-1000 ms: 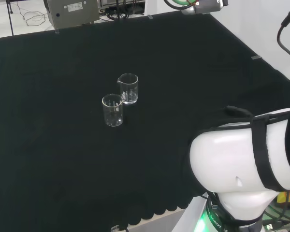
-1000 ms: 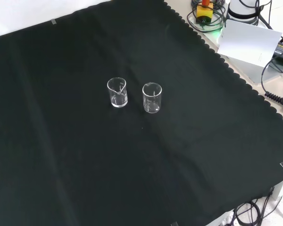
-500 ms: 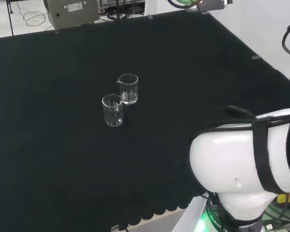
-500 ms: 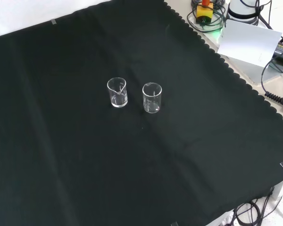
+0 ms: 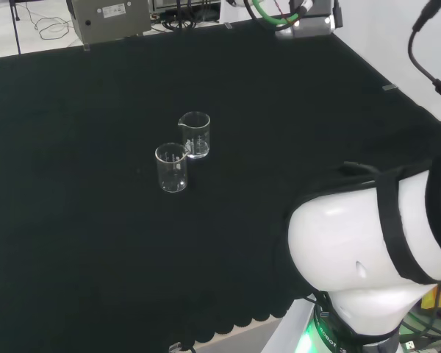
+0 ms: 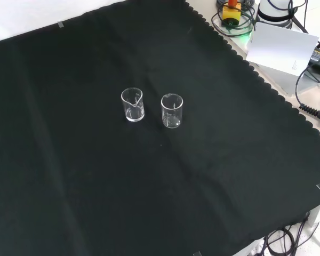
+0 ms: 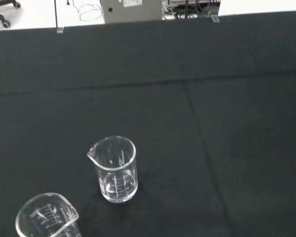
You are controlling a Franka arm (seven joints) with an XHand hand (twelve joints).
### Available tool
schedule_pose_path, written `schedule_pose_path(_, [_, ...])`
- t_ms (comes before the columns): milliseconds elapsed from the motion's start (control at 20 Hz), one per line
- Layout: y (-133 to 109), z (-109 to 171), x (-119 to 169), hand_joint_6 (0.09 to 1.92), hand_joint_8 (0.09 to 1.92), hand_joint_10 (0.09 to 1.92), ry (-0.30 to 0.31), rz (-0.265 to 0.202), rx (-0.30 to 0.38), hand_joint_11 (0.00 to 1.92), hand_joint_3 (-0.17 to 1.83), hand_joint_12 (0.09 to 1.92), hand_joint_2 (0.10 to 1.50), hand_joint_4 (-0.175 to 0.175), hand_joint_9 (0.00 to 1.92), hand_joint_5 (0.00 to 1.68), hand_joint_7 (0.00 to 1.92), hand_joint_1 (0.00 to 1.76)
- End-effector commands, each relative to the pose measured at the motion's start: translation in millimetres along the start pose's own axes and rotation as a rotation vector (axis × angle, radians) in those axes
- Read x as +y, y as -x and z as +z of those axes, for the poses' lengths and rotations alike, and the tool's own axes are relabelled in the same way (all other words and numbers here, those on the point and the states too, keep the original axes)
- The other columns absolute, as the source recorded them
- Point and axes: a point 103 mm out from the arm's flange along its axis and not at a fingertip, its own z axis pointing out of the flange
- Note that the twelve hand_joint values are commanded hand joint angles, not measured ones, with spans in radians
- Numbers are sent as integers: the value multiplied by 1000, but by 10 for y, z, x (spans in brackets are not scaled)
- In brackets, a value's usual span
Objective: Pick up the beaker on the right.
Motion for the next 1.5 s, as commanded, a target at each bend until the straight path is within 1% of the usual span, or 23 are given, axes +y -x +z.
schedule_pose_path(50, [58,499,424,87,466,686,-21,-15,31,0,275,1394,1194,-25,146,278,19,246])
schedule_pose_path(200, [47,717,708,87,517,696,-22,-36,70,17,269,1401,1142,-28,202,298,53,351])
schedule_pose_path(400, [71,926,1095,87,554,704,-20,-53,115,36,271,1405,1103,-30,246,323,77,427])
schedule_pose_path(550, [111,1122,1341,87,569,705,-36,-66,146,45,272,1404,1074,-32,265,332,85,469])
schedule_pose_path(650, [145,1285,1470,87,575,703,-35,-75,207,47,271,1403,1046,-33,271,335,86,497])
schedule_pose_path(700, [159,1363,1526,87,578,702,-42,-80,218,48,268,1403,1027,-33,273,336,86,515])
schedule_pose_path(1000, [155,1825,1749,87,608,688,-89,-126,257,50,352,1402,913,-34,302,343,88,596])
schedule_pose_path(1100, [138,1962,1799,87,620,696,-119,-151,282,55,361,1406,867,-33,331,343,113,649])
schedule_pose_path(1200, [104,2091,1820,87,628,693,-124,-180,306,77,394,1403,815,-33,362,346,127,689])
schedule_pose_path(1300, [64,2222,1836,87,634,693,-142,-219,317,96,412,1405,782,-33,384,356,140,715])
schedule_pose_path(1400, [29,2333,1843,87,640,694,-156,-246,328,104,420,1406,761,-32,395,366,152,733])
schedule_pose_path(1500, [4,2424,1842,87,645,687,-168,-263,338,110,457,1402,723,-31,402,382,163,748])
